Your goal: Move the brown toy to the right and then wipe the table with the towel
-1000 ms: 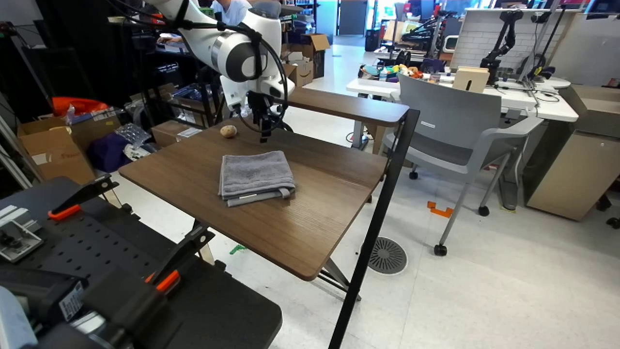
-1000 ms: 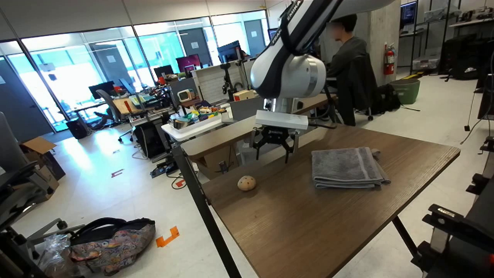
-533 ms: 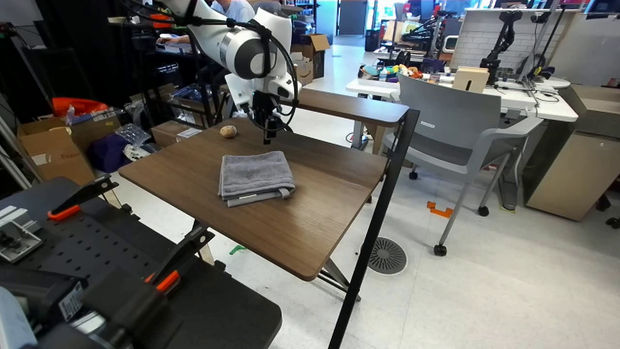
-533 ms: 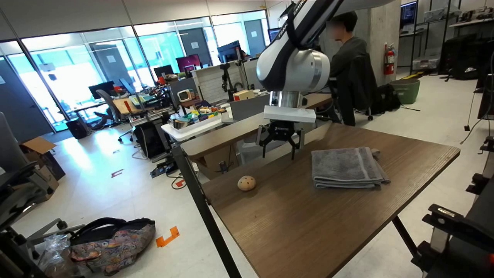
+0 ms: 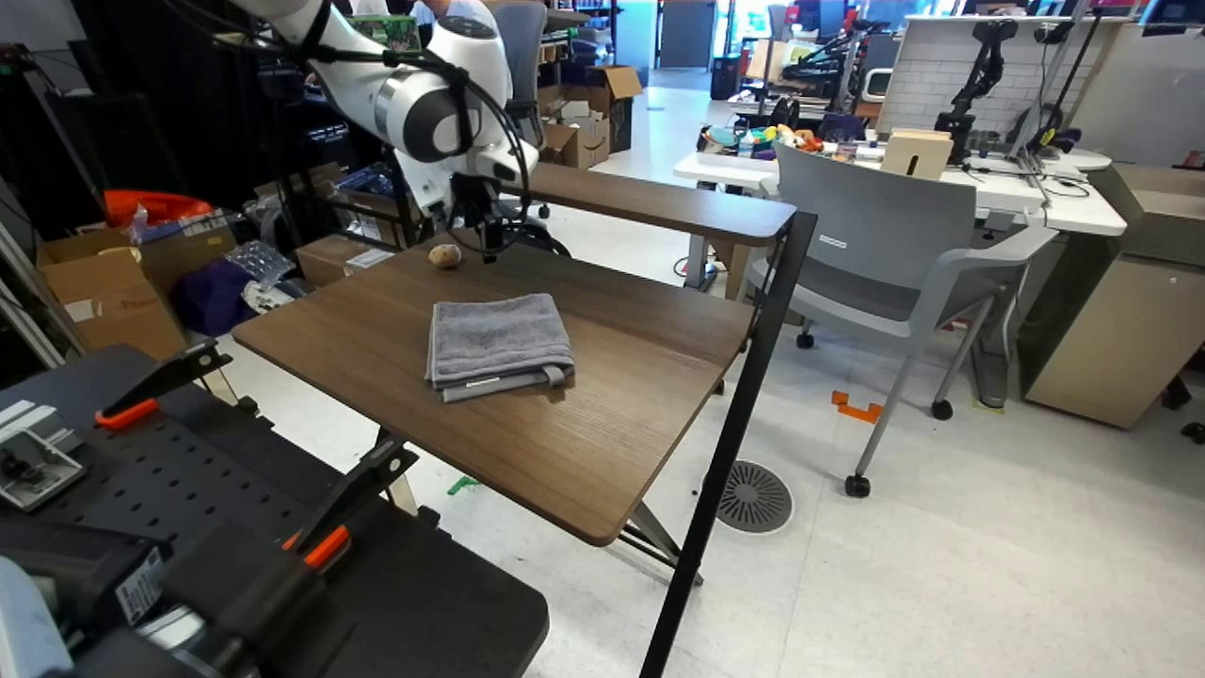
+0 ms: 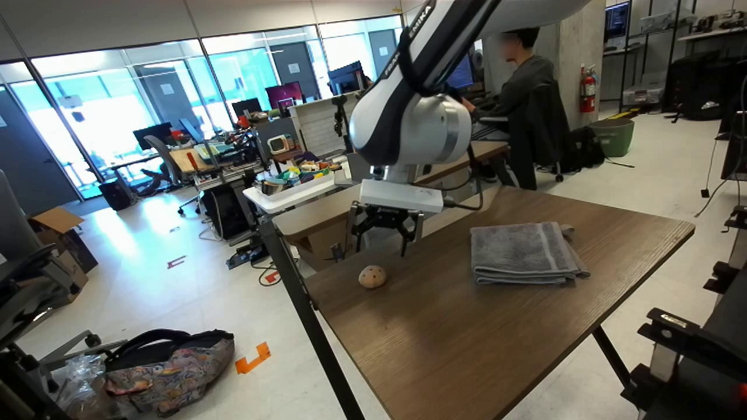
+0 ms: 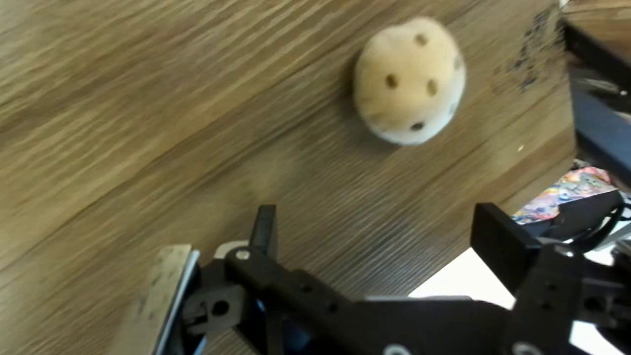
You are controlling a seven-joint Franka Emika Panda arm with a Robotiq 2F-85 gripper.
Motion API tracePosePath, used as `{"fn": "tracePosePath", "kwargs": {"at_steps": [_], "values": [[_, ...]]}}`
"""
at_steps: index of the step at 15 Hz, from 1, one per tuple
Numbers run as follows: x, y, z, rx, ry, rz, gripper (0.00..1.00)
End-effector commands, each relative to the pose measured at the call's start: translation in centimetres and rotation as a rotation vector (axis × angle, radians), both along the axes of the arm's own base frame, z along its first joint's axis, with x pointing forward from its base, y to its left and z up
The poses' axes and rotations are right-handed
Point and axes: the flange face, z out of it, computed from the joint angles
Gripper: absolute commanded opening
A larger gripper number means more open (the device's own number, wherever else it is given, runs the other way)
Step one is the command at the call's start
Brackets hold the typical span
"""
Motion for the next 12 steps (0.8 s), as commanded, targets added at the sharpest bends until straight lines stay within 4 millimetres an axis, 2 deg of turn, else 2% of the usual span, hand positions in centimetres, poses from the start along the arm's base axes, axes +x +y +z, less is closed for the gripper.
{"fn": "tracePosePath", "kwargs": {"at_steps": [1,2,3,4,7,12], "values": [[-1.0,5.7,-0.3,0.020,-0.035,0.037,1.00],[-0.9,4.1,-0.3,0.005,-0.009,0.039,1.00],[-1.3,5.3,-0.3,0.004,-0.007,0.051,1.00],[-1.4,5.8,-0.4,0.002,-0.007,0.056,1.00],[-1.1,4.4,-0.4,-0.003,-0.007,0.041,1.00],[-1.7,5.2,-1.1,-0.001,0.046,0.078,1.00]]}}
